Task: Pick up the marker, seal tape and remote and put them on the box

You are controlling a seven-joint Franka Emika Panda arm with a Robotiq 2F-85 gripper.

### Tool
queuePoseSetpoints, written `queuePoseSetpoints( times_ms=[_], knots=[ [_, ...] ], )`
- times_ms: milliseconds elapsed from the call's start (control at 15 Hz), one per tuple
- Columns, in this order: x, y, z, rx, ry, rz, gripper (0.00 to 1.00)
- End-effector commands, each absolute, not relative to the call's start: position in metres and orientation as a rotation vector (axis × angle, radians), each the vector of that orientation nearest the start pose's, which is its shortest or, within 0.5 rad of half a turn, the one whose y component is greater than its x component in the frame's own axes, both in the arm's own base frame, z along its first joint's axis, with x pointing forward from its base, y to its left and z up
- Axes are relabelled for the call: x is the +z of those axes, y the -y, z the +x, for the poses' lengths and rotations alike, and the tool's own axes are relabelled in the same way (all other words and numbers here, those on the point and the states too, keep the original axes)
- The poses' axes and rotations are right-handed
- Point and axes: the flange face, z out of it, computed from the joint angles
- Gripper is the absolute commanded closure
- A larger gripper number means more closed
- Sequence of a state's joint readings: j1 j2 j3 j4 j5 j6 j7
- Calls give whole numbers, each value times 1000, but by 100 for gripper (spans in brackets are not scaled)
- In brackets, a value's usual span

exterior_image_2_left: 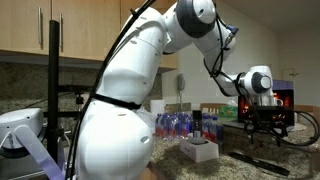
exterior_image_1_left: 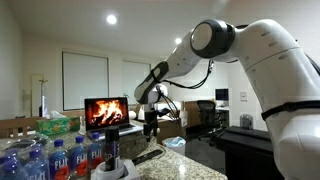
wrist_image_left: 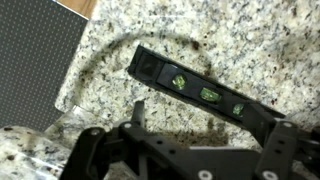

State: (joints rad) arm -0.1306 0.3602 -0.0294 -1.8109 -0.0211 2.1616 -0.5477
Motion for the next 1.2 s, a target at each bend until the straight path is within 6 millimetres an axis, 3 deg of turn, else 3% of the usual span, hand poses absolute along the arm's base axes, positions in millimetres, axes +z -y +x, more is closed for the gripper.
queuePoseSetpoints(
  times_ms=[0, 333, 600, 867, 1133],
  knots=[
    [348, 128, 625, 33, 908, -2978, 0],
    [358, 159, 605, 72, 1293, -2829, 0],
    [368, 165, 591, 86, 1580, -2674, 0],
    [358, 133, 580, 113, 1825, -2480, 0],
    [340, 85, 573, 144, 1978, -2356, 0]
  ],
)
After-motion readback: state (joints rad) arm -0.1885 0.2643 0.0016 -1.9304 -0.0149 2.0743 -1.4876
